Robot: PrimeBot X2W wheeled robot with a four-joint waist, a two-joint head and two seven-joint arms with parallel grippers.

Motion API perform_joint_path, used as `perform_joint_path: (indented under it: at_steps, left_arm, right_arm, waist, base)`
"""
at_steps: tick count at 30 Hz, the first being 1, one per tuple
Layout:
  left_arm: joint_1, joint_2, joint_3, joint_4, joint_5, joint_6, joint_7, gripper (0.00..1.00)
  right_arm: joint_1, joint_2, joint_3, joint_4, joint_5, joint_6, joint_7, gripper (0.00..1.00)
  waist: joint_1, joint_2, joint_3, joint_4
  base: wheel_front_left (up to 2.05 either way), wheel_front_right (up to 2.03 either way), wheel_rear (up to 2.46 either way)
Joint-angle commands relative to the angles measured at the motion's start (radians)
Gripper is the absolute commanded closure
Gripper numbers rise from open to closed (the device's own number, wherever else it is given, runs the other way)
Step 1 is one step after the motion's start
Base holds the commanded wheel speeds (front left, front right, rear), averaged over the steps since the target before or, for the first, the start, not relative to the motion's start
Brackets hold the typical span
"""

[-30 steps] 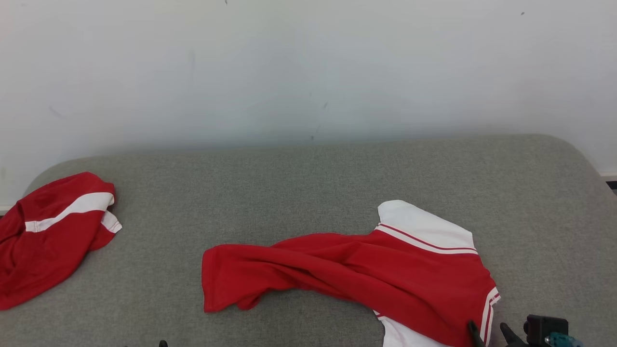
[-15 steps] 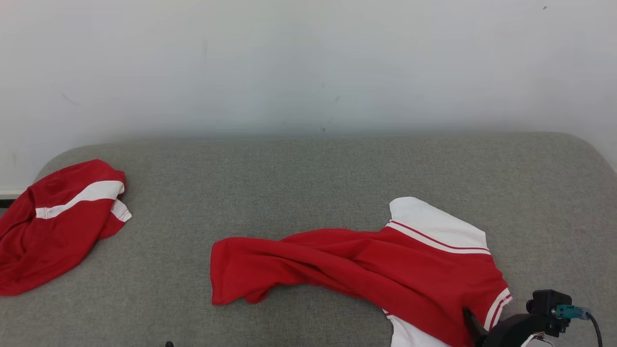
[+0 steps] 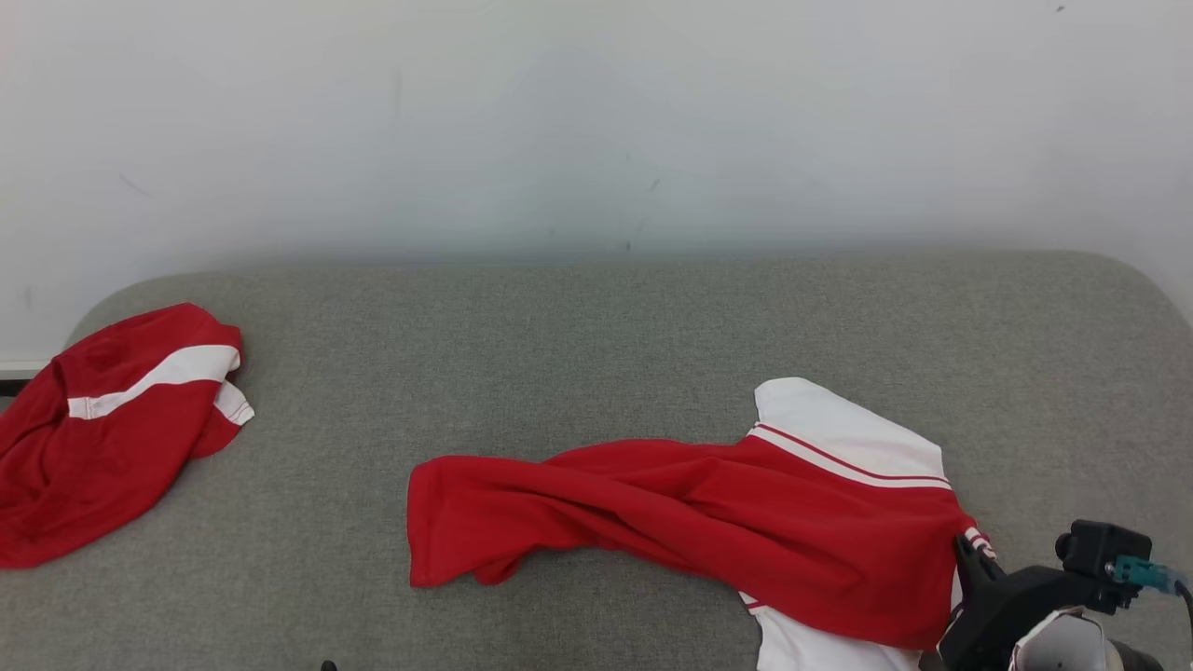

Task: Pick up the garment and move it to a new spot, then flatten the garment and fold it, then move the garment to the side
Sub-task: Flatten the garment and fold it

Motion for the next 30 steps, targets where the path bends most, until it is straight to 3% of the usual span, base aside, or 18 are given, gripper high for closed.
perform_joint_path:
  at_steps: [1,10,28,29,30]
  left_arm:
    - [-0.002,-0.002,0.0,0.001,0.003,-0.002,-0.003,0.0]
    - [-0.022,0.0,-0.02,-0.004,0.009,-0.002,-0.003,0.0]
    - [-0.095,0.019,-0.059,-0.017,0.016,0.0,-0.003,0.0]
    - [-0.098,0.019,-0.059,-0.017,0.015,0.0,-0.003,0.0]
    - [-0.098,0.019,-0.058,-0.017,0.015,0.0,-0.003,0.0]
  right_arm:
    - [-0.018,0.0,-0.001,-0.007,-0.013,-0.002,-0.001,1.0]
    - [-0.199,-0.014,-0.049,0.023,-0.093,-0.002,0.005,1.0]
    - [-0.566,-0.111,-0.159,0.378,-0.245,-0.002,-0.201,1.0]
    - [-0.573,-0.115,-0.158,0.404,-0.254,-0.002,-0.199,0.78]
    - [-0.576,-0.124,-0.162,0.431,-0.27,-0.002,-0.192,0.0]
  waist:
    - [0.0,0.0,0.001,-0.001]
    - [0.0,0.0,0.039,0.011]
    - [0.0,0.0,0.18,0.156]
    - [0.0,0.0,0.182,0.161]
    - [0.0,0.0,0.181,0.165]
  base:
    - [0.0,0.0,0.0]
    - [0.0,0.0,0.0]
    - [0.0,0.0,0.0]
    - [0.0,0.0,0.0]
    - [0.0,0.0,0.0]
